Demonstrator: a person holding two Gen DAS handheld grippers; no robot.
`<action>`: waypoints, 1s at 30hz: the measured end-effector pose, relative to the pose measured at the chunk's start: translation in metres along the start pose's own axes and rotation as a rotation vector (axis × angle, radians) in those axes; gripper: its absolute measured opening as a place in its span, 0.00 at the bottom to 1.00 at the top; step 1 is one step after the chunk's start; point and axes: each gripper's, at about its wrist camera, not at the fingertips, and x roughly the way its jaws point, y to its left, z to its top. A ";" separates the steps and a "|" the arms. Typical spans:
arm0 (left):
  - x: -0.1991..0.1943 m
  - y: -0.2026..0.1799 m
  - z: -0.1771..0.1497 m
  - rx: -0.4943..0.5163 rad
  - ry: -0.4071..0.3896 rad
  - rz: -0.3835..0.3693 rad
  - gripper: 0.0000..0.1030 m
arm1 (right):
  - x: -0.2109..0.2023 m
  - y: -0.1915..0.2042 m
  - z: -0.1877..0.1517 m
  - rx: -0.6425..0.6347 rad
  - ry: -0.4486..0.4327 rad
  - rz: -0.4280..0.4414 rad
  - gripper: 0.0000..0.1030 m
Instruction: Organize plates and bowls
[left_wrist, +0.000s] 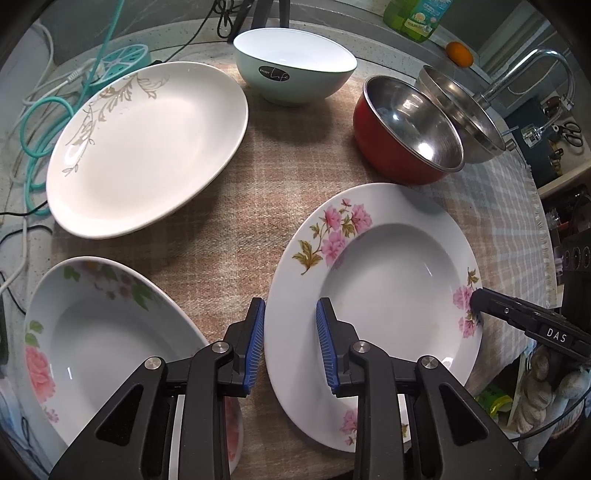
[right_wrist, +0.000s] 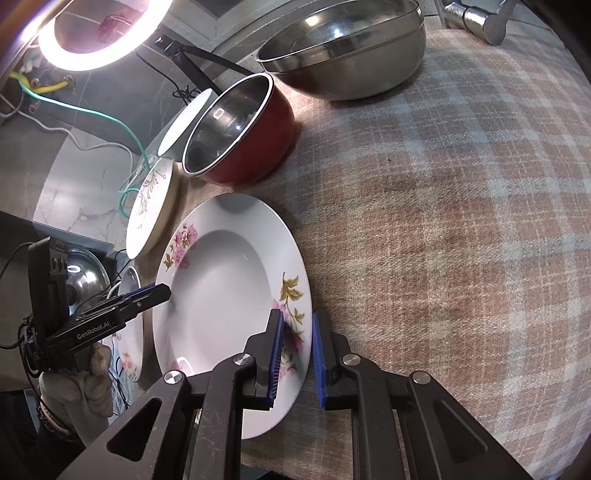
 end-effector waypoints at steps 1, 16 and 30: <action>0.000 0.000 0.000 -0.002 0.001 -0.002 0.26 | 0.000 -0.001 0.000 0.002 0.000 0.000 0.13; -0.003 -0.005 -0.010 -0.008 0.018 -0.017 0.26 | -0.008 -0.010 -0.004 0.017 0.001 -0.012 0.14; -0.002 -0.019 -0.020 -0.002 0.032 -0.033 0.26 | -0.018 -0.022 -0.003 0.035 -0.011 -0.027 0.14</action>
